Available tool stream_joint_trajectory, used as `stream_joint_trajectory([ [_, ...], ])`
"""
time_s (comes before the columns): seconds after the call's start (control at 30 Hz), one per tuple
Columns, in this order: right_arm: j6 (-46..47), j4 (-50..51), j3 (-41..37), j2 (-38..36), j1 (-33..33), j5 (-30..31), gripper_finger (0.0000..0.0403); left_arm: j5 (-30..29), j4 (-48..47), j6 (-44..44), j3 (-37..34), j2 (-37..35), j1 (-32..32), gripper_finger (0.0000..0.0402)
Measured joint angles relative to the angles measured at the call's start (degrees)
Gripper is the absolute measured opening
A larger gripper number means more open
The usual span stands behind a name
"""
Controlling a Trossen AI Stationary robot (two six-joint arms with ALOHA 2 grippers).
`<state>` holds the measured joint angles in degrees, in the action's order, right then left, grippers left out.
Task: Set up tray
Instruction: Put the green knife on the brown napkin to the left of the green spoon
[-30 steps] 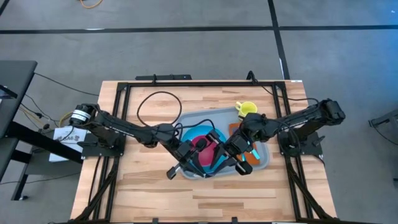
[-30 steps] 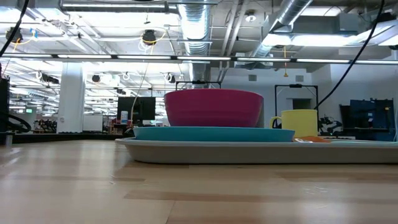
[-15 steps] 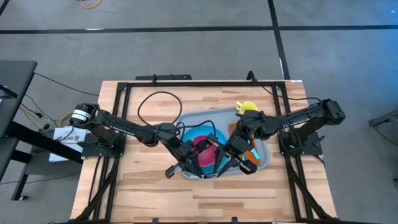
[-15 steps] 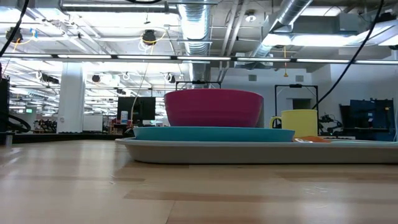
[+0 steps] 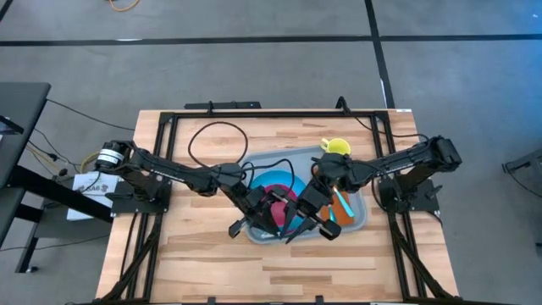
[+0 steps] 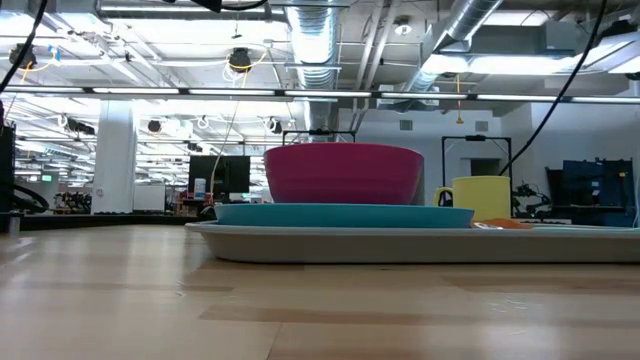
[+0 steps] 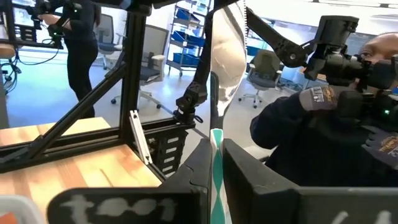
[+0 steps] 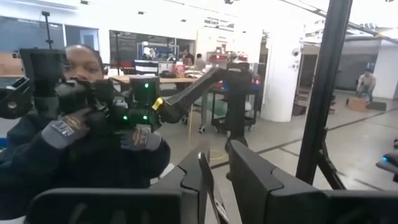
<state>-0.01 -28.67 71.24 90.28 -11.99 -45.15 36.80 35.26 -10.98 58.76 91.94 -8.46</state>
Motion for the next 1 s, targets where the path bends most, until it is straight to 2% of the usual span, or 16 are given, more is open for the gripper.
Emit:
stream_joint_trajectory([
  [0.3, -2.0, 1.0, 0.0, 0.0, -0.4, 0.5, 0.0004, -0.5, -0.2, 2.9, 0.0, 0.0, -0.1, 0.0004],
  [0.5, -1.9, 1.3, 0.0, 0.0, -0.4, 0.3, 0.0015, -0.4, -0.2, 3.8, 0.0, 0.0, -0.1, 0.0004],
  [0.67, -1.8, 1.2, 0.0, 0.0, -0.4, 0.4, 0.0003, -0.6, -0.2, 5.3, 0.0, 0.0, -0.4, 0.0004],
  [1.0, -0.4, 2.0, -0.1, 0.0, -0.4, 0.0, 0.0041, 0.9, 0.6, 7.4, 0.0, 0.0, -1.4, 0.0004],
])
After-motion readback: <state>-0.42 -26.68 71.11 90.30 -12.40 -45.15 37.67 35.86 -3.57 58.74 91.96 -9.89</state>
